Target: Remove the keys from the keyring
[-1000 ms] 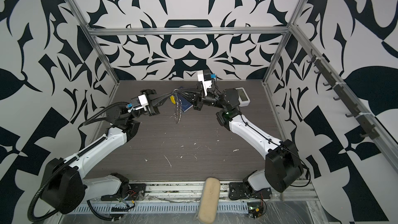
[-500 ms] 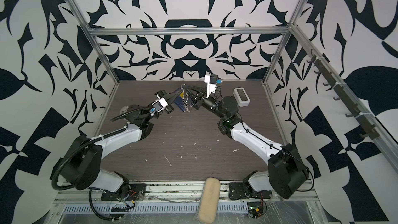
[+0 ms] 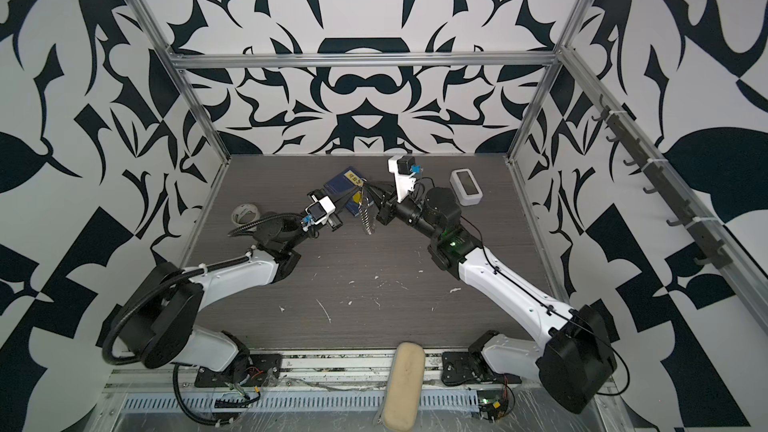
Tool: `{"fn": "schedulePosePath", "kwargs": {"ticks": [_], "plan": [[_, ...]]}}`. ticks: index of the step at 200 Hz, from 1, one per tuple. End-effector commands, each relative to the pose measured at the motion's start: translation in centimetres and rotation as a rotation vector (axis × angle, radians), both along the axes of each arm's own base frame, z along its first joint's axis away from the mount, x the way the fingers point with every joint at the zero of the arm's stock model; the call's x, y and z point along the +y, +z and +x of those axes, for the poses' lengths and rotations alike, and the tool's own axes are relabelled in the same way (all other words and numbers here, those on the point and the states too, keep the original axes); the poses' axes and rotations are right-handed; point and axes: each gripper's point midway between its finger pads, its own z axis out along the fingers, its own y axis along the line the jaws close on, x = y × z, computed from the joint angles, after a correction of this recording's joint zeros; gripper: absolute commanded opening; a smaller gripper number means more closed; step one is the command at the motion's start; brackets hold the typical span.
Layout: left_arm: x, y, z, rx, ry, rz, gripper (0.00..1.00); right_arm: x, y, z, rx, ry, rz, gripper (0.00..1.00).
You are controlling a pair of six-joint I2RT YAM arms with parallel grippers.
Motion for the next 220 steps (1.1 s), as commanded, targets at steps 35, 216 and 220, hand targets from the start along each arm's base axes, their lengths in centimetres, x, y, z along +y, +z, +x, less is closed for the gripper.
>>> {"fn": "schedulePosePath", "kwargs": {"ticks": [35, 216, 220], "plan": [[7.2, -8.5, 3.7, 0.572, 0.434, 0.348, 0.00, -7.6, 4.5, -1.7, -0.203, -0.298, -0.064, 0.00], [6.5, -8.7, -7.3, 0.362, 0.039, 0.485, 0.00, -4.8, 0.8, -5.7, -0.207, -0.026, -0.127, 0.00], [6.4, -8.5, -7.6, 0.356, 0.027, 0.492, 0.00, -4.6, 0.7, -5.8, -0.206, -0.013, -0.131, 0.00]]}}
